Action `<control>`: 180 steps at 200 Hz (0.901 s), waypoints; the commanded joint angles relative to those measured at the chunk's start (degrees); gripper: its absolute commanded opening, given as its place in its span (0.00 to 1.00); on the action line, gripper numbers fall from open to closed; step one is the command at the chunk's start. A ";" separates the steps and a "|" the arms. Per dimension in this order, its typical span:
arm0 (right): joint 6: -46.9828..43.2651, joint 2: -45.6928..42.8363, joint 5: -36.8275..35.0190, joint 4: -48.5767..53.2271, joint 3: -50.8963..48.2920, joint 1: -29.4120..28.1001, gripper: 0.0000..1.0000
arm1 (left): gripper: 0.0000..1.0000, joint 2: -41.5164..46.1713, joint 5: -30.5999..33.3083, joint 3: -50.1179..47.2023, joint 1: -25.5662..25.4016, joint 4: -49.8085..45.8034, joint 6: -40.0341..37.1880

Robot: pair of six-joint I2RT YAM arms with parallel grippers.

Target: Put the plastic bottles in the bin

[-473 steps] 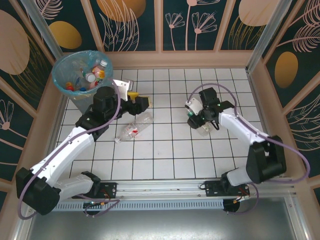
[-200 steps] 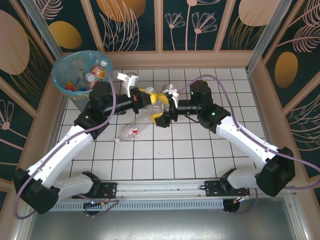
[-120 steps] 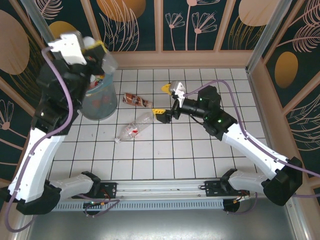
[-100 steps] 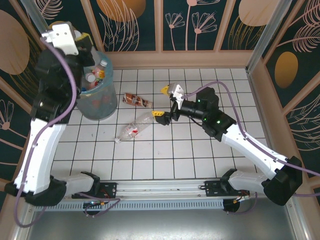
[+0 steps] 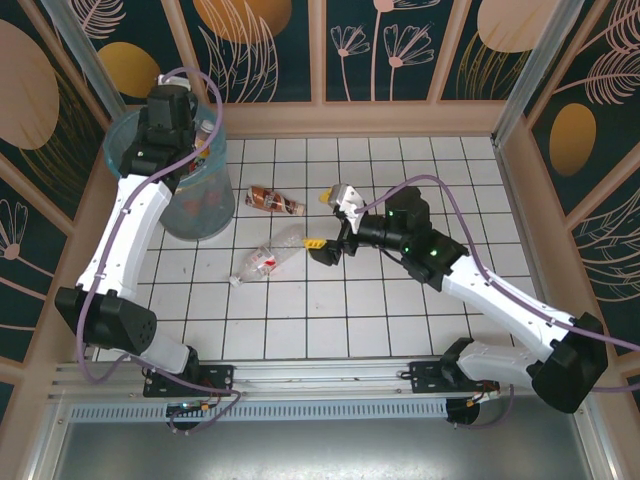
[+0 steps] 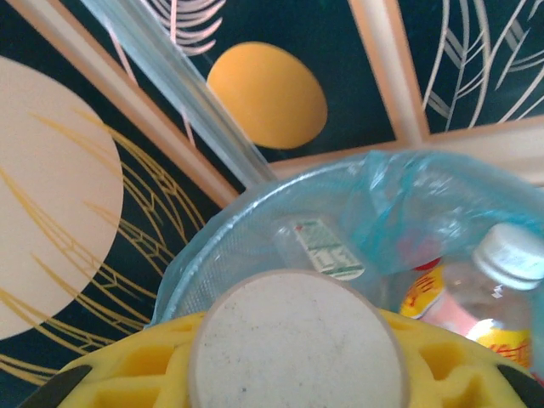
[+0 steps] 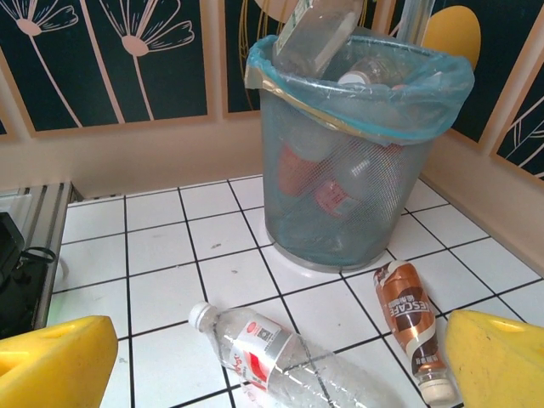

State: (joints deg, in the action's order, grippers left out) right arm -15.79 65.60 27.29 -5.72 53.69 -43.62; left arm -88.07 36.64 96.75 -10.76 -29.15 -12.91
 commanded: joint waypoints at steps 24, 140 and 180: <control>-0.12 -1.50 -1.26 -0.33 -1.34 -1.10 0.99 | 0.01 1.31 0.71 -4.09 2.77 3.83 -2.43; -0.20 -0.63 -2.96 -2.41 -3.56 -1.47 0.99 | 0.01 6.36 -14.96 -12.28 9.25 1.31 16.00; -0.46 0.47 -2.58 -2.22 -2.96 -1.46 0.99 | 0.08 6.82 -17.37 -17.90 11.60 3.14 16.50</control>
State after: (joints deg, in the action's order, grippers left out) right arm -15.79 65.69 25.10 -6.07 50.72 -44.62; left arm -79.35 23.03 83.44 -0.32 -19.59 -0.23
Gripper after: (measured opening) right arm 0.990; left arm 0.341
